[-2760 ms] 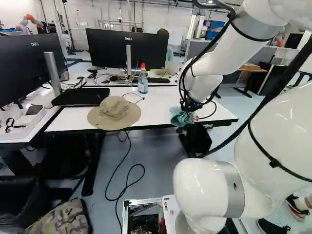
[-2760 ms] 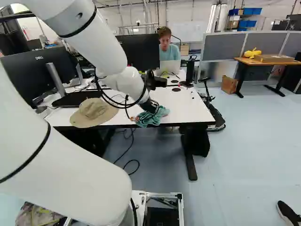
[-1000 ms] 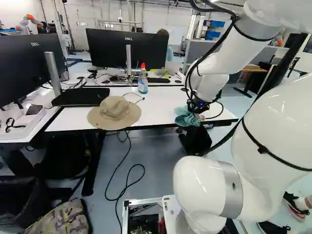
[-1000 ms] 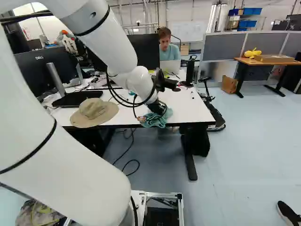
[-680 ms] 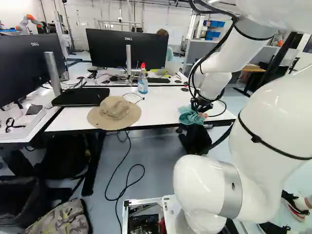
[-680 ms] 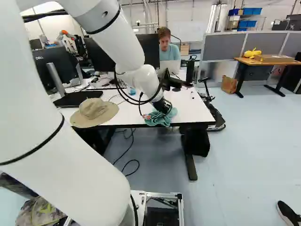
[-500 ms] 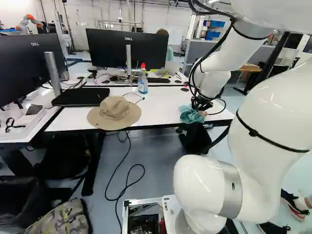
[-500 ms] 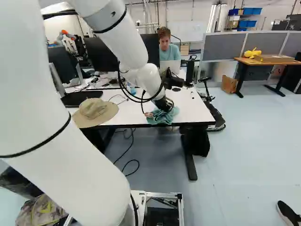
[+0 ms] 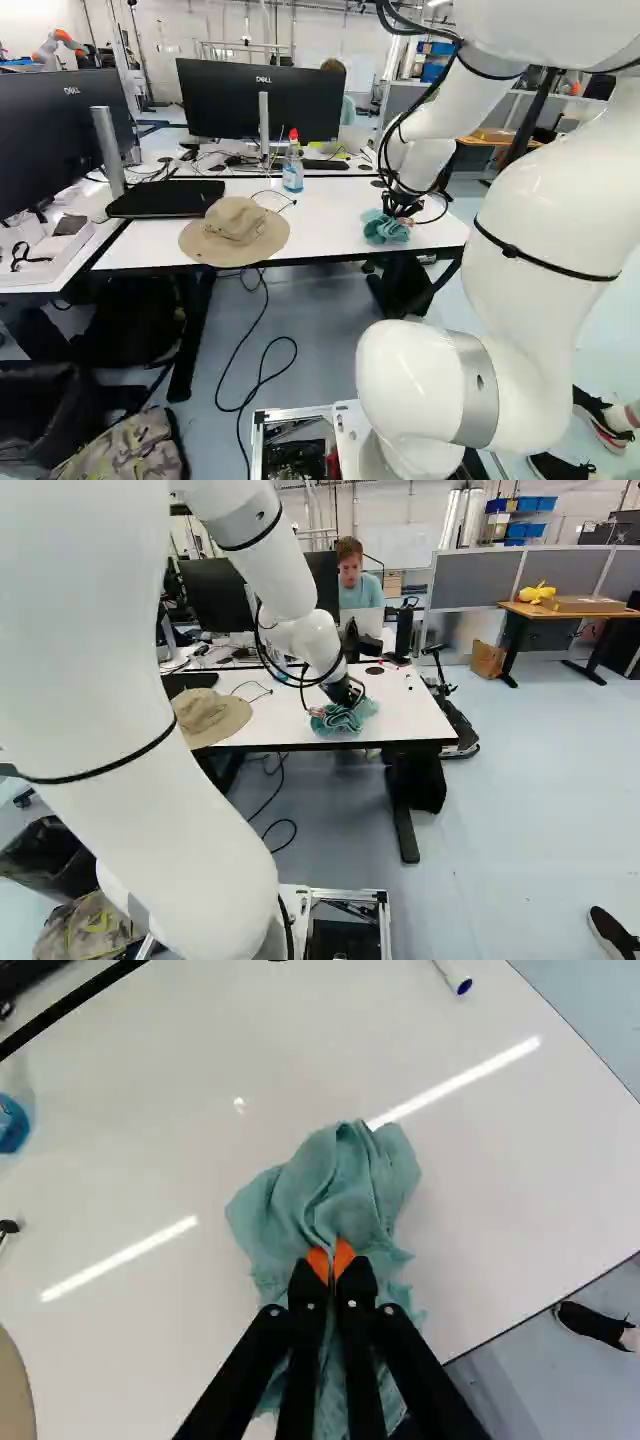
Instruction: Clean the table with the green towel
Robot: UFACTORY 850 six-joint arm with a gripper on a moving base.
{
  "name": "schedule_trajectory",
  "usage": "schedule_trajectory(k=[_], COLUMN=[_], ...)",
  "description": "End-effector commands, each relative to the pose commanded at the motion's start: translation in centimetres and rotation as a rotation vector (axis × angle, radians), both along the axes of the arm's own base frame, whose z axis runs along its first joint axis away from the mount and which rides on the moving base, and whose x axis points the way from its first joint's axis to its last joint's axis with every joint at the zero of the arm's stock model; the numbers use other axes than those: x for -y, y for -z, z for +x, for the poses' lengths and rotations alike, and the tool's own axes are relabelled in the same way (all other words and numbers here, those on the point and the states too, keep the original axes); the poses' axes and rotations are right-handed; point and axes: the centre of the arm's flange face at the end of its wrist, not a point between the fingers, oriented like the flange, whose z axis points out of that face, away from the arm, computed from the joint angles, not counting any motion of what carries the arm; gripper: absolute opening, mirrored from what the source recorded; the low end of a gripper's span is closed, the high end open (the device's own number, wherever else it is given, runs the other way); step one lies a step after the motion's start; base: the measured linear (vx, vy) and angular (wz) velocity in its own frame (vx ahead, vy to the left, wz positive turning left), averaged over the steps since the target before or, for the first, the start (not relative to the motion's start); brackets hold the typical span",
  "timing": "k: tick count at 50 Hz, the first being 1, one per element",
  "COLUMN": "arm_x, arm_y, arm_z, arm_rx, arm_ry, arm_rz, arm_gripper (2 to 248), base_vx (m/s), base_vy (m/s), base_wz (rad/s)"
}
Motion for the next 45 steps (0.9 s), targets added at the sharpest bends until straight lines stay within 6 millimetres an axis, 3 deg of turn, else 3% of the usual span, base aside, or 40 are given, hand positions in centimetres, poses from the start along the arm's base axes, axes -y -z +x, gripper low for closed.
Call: schedule_trajectory(k=[18, 31, 45], arm_x=[-2.8, -4.3, -4.1], arm_y=[0.0, 0.0, 0.1], arm_z=[0.9, -0.9, -3.6], arm_rx=[0.0, -0.003, -0.005], arm_ry=[-0.062, -0.086, -0.068], arm_rz=[0.0, 0.001, 0.001], arm_gripper=[27, 27, 27], base_vx=[0.0, 0.0, 0.0], base_vy=[0.0, 0.0, 0.0], base_wz=[0.0, 0.0, 0.0])
